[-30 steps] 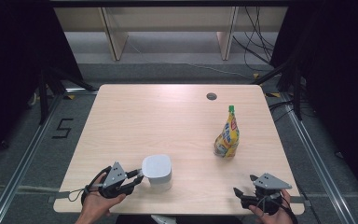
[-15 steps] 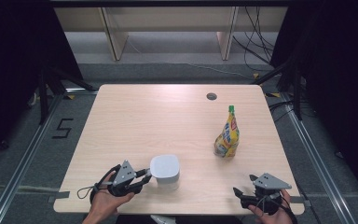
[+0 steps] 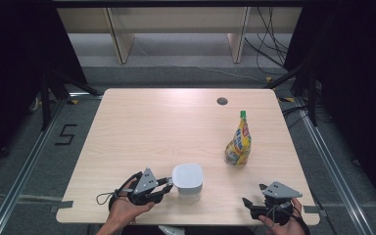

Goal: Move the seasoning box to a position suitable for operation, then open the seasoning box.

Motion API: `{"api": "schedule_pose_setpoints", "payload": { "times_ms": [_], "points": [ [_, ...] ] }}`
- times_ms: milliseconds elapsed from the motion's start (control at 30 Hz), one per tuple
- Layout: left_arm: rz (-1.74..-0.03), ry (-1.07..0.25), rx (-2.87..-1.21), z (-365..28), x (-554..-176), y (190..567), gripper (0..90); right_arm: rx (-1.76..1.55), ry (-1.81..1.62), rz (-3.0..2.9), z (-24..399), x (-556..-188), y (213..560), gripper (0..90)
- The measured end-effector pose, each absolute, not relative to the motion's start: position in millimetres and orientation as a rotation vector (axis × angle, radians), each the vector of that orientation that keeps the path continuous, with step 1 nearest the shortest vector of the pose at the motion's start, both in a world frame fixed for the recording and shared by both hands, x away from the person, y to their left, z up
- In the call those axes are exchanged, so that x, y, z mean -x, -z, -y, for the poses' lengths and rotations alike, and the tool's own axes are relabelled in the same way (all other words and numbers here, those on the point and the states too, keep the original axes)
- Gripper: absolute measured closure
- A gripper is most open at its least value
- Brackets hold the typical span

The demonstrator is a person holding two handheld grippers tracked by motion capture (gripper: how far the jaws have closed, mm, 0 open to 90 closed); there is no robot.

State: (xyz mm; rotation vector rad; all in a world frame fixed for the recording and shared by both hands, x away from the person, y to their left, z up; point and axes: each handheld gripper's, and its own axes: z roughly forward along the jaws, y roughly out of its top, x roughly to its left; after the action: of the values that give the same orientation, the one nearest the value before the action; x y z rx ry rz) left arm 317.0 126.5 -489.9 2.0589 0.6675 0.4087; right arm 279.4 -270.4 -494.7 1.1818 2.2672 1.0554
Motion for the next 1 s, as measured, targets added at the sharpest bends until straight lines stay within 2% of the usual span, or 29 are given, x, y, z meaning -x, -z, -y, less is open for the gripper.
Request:
{"api": "schedule_pose_setpoints", "payload": {
  "times_ms": [33, 333, 467, 567, 667, 733, 1000],
  "points": [
    [-0.631, -0.418, -2.084, -126.3, -318.7, 489.0, 69.1, -1.158, -1.045, -2.293, 270.7, -280.4, 494.3, 23.1],
    [-0.643, -0.385, -2.051, -121.4, -320.0, 491.8, 68.8, -1.200, -1.041, -2.266, 266.9, -277.9, 495.1, 23.1],
    [-0.612, -0.418, -2.070, -120.7, -320.6, 492.3, 66.8, -1.193, -1.049, -2.269, 268.2, -279.2, 496.3, 23.1],
    [-0.613, -0.413, -2.075, -121.2, -320.3, 492.0, 58.1, -1.180, -1.047, -2.269, 271.2, -280.9, 496.3, 23.1],
    [-0.605, -0.369, -2.092, -126.9, -320.4, 487.3, 42.3, -1.178, -1.046, -2.257, 273.8, -280.6, 495.7, 23.1],
    [-0.609, -0.351, -2.078, -132.4, -320.1, 485.6, 35.3, -1.170, -1.067, -2.292, 275.7, -281.8, 495.6, 23.1],
    [-0.664, -0.327, -2.062, -145.6, -316.5, 475.9, 27.3, -1.176, -1.044, -2.263, 272.4, -280.5, 495.5, 23.3]
  ]
}}
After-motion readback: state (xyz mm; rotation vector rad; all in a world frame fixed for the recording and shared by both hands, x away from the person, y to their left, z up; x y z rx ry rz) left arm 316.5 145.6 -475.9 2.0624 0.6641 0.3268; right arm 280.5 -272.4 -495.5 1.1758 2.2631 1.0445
